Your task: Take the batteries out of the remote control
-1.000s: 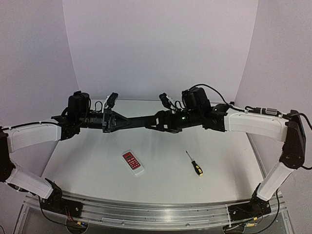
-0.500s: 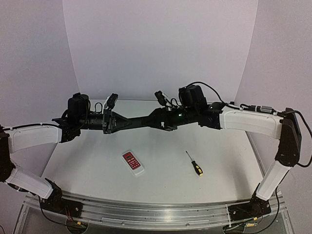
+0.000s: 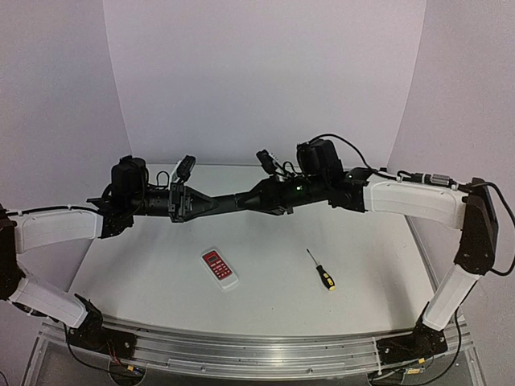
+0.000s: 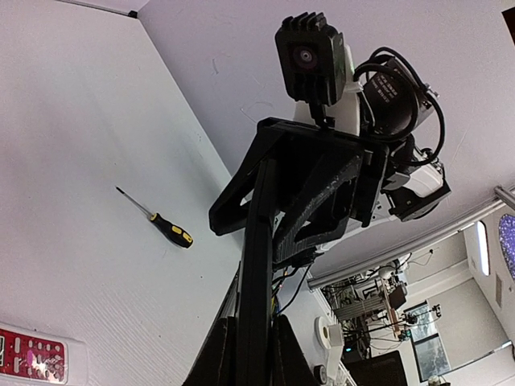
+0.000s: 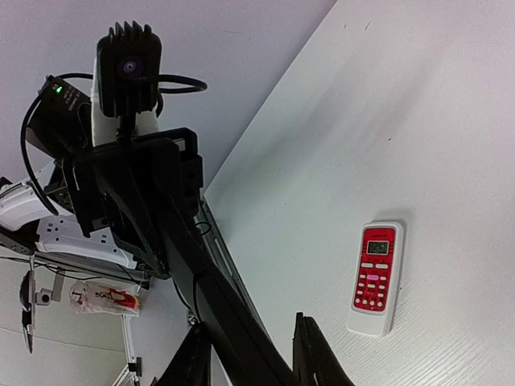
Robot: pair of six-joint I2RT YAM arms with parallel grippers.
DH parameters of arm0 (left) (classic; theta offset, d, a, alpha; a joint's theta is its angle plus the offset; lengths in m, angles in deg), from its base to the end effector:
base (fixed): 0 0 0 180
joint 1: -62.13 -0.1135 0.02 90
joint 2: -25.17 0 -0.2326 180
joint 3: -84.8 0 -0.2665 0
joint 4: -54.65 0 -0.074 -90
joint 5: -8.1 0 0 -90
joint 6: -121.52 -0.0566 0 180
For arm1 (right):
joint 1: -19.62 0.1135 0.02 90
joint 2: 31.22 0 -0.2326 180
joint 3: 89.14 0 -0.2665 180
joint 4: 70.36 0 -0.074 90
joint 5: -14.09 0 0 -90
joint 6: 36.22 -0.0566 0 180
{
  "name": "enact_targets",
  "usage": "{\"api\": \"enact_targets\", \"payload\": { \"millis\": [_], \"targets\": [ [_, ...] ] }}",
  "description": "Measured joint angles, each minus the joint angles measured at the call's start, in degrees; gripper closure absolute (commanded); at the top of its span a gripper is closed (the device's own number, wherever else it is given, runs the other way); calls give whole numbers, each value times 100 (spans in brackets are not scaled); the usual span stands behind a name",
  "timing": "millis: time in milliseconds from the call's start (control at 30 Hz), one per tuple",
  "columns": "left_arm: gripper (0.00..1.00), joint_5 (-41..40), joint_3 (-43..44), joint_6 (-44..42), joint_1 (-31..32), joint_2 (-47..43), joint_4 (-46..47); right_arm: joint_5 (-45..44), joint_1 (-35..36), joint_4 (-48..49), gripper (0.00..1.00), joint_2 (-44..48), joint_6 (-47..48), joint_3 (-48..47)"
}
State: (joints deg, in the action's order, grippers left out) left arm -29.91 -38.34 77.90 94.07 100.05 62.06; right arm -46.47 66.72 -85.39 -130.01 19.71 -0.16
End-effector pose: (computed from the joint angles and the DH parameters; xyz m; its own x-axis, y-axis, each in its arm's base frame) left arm 0.2477 -0.2070 0.2356 -0.8194 -0.0145 -0.5731 0.5650 0.1484 -0.8116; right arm 0.2745 0.3363 0.2596 -0.7487 -0.0890 -0.6569 -0.6362 0.3751 0.6742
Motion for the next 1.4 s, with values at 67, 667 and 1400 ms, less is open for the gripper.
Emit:
{"api": "enact_targets", "payload": {
  "millis": [67, 667, 1400],
  "targets": [
    [100, 31, -48, -3, -6, -38, 62, 65, -7, 27, 76, 0, -40, 2],
    [100, -81, -210, -36, 48, -382, -247, -433, 156, -335, 63, 100, 27, 2],
    [100, -16, -212, 372, 93, -407, -443, -849, 94, -1028, 14, 324, 398, 33]
  ]
}}
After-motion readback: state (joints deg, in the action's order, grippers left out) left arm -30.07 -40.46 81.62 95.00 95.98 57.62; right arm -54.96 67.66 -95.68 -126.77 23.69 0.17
